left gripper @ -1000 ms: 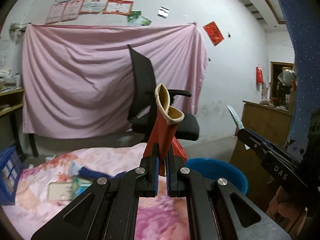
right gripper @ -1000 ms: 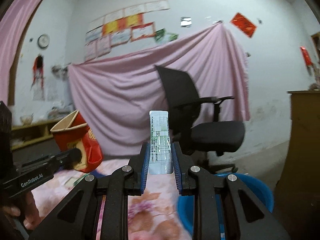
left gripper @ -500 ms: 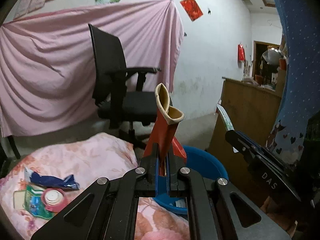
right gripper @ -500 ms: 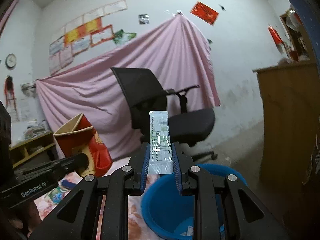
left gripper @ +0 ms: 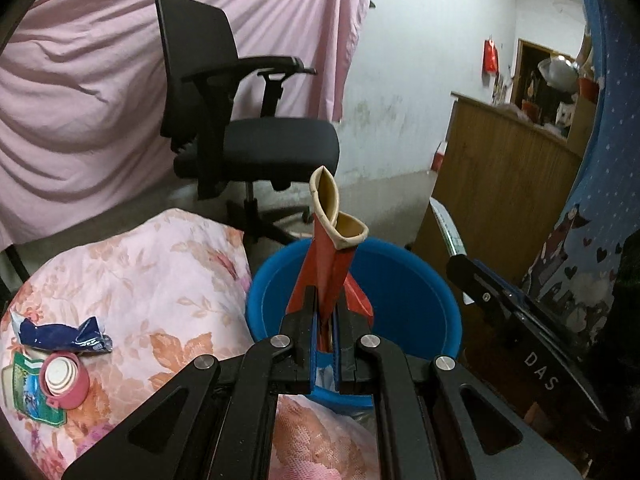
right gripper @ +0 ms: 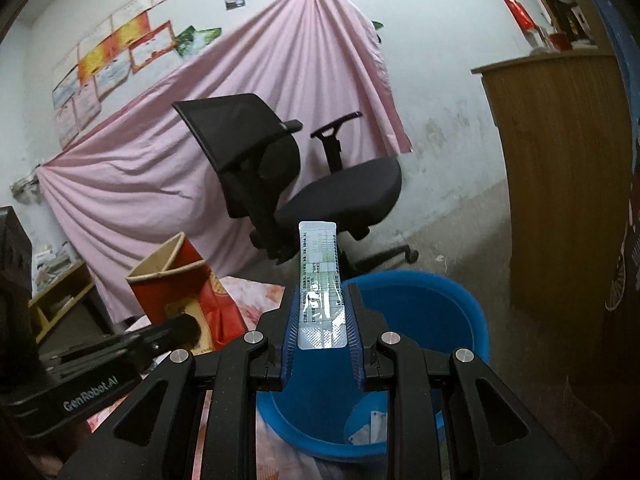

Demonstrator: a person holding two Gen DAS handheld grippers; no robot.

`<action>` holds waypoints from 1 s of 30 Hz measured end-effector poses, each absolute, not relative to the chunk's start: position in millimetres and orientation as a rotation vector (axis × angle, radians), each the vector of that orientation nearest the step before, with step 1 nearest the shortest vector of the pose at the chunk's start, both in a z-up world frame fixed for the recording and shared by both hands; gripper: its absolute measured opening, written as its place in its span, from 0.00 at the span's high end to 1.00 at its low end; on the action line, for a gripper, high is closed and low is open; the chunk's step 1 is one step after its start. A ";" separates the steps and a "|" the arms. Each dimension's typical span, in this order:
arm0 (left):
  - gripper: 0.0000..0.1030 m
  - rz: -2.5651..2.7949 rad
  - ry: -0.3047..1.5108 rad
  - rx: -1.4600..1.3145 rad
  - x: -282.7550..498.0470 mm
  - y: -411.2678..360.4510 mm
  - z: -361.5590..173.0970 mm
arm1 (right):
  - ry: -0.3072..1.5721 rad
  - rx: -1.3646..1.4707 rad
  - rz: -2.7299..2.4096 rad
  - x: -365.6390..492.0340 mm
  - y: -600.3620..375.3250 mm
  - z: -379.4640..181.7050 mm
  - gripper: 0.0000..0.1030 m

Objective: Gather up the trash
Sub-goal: 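Carry the cup and packet over the blue bucket and open both tools, then move both tools back over the remaining items on the bed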

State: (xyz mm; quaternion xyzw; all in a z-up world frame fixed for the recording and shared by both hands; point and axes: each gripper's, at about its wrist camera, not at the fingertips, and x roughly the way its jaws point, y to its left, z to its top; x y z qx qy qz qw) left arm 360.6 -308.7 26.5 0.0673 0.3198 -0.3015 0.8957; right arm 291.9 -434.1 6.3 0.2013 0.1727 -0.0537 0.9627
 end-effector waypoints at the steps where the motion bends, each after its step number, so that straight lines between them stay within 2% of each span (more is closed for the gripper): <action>1: 0.96 -0.623 0.672 0.146 360.8 -310.3 24.4 | 0.356 0.414 -0.113 292.4 -435.6 5.6 0.80; 13: 0.93 -0.593 0.750 0.142 373.5 -311.4 10.6 | 0.382 0.460 -0.131 295.1 -445.1 0.9 0.79; 16: 0.88 -0.588 0.755 0.125 374.4 -306.6 10.3 | 0.387 0.460 -0.132 295.8 -444.7 1.2 0.79; 20: 0.76 -0.575 0.749 0.090 373.2 -297.2 11.4 | 0.385 0.463 -0.136 295.5 -445.9 2.3 0.76; 27: 0.73 -0.546 0.703 0.036 365.4 -276.1 22.1 | 0.380 0.433 -0.129 296.1 -440.8 4.8 0.75; 30: 0.63 -0.531 0.676 0.003 361.2 -263.6 28.4 | 0.370 0.408 -0.123 295.3 -435.4 8.0 0.74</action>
